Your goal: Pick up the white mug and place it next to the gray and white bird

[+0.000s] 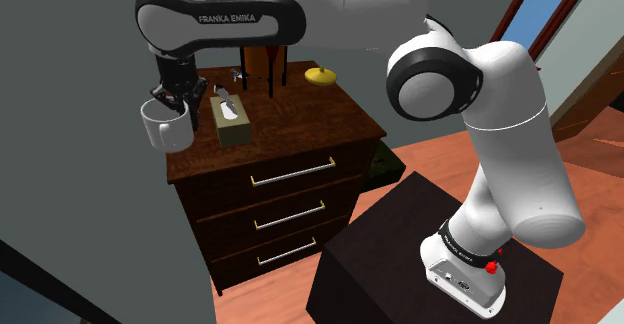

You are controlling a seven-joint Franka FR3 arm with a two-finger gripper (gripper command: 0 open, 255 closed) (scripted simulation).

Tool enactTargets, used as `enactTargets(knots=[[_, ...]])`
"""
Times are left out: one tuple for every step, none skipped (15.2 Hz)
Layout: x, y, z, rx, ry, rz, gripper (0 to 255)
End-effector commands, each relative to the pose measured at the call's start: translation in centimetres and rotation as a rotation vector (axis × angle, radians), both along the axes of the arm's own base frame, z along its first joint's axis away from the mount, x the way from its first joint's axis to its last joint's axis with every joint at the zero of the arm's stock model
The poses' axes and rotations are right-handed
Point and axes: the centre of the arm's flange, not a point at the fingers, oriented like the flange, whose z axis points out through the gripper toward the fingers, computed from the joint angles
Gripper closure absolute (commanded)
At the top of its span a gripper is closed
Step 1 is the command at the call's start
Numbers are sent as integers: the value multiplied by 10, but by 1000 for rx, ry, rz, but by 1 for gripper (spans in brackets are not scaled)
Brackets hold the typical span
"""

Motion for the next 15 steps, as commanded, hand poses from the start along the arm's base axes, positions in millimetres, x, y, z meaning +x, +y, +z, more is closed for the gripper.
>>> enactTargets(knots=[[0,0,-11,1,-1,0,255],[0,0,-17,1,-1,0,255],[0,0,-22,1,-1,0,255],[0,0,-27,1,-1,0,255],[0,0,-32,1,-1,0,255],[0,0,-38,1,-1,0,255],[0,0,-43,1,-1,0,255],[0,0,-48,1,-1,0,255],[0,0,-54,1,-1,0,255],[0,0,-59,1,-1,0,255],[0,0,-64,1,-1,0,255],[0,0,-69,1,-1,0,255],[0,0,-75,1,-1,0,255],[-1,0,-80,1,-1,0,255],[0,0,-80,1,-1,0,255]])
